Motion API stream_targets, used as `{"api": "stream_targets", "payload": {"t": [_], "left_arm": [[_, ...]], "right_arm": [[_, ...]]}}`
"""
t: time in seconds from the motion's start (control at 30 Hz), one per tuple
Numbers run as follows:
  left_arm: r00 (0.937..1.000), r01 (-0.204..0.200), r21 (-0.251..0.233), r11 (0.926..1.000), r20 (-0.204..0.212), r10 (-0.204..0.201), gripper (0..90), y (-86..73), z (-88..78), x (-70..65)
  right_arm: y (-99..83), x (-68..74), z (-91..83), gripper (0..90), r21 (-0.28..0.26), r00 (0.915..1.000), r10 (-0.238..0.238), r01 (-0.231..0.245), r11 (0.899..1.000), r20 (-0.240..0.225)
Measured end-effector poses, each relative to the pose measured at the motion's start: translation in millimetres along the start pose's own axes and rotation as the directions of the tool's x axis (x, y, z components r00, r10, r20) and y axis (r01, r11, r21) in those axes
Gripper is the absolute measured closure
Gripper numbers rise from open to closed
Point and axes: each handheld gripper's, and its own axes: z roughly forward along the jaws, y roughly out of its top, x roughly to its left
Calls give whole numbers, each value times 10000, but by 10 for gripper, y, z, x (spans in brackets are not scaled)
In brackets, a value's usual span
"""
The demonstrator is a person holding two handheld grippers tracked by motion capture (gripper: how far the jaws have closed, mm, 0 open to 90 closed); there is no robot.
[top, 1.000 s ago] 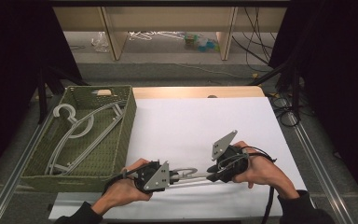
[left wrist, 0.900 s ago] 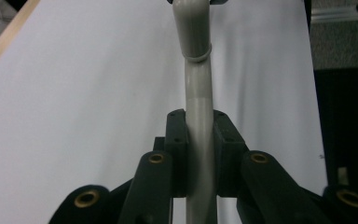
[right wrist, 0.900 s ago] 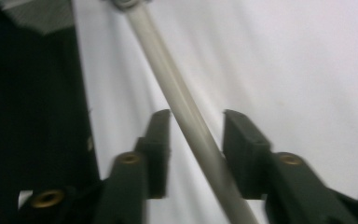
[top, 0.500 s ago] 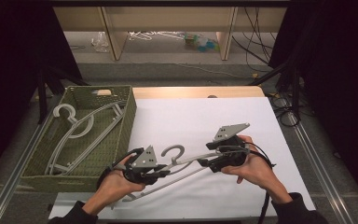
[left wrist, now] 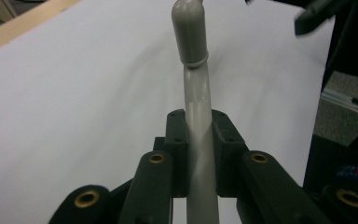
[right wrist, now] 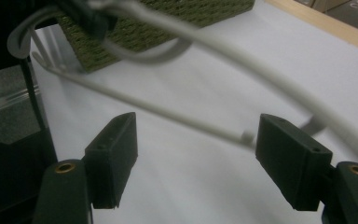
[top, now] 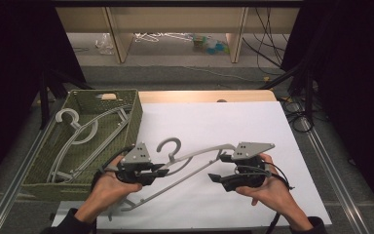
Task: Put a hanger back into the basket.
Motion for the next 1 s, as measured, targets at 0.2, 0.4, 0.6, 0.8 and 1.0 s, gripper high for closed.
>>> {"api": "stream_targets", "payload": {"t": [0.2,0.4,0.6,0.8,1.0], "left_arm": [[9998,181,-722,9972,-109,-189,789,113,-240,46],[9991,369,-1118,9931,-154,-388,789,239,-457,35],[9989,416,-1069,9934,-162,-436,789,382,-599,102],[9948,479,-1345,9898,-825,-593,789,506,-844,294],[9826,531,-1371,9891,-1695,-762,789,513,-1064,538]], "right_arm": [[-176,57,8,285,-99,9996,271,-272,9996,-68],[-285,70,30,261,-301,9993,321,-326,9990,-165],[-346,98,85,241,-135,9994,304,-307,9994,-165],[-370,101,104,242,-48,9992,319,-320,9995,-232],[-380,107,120,243,36,9991,291,-290,9996,-307]]}}
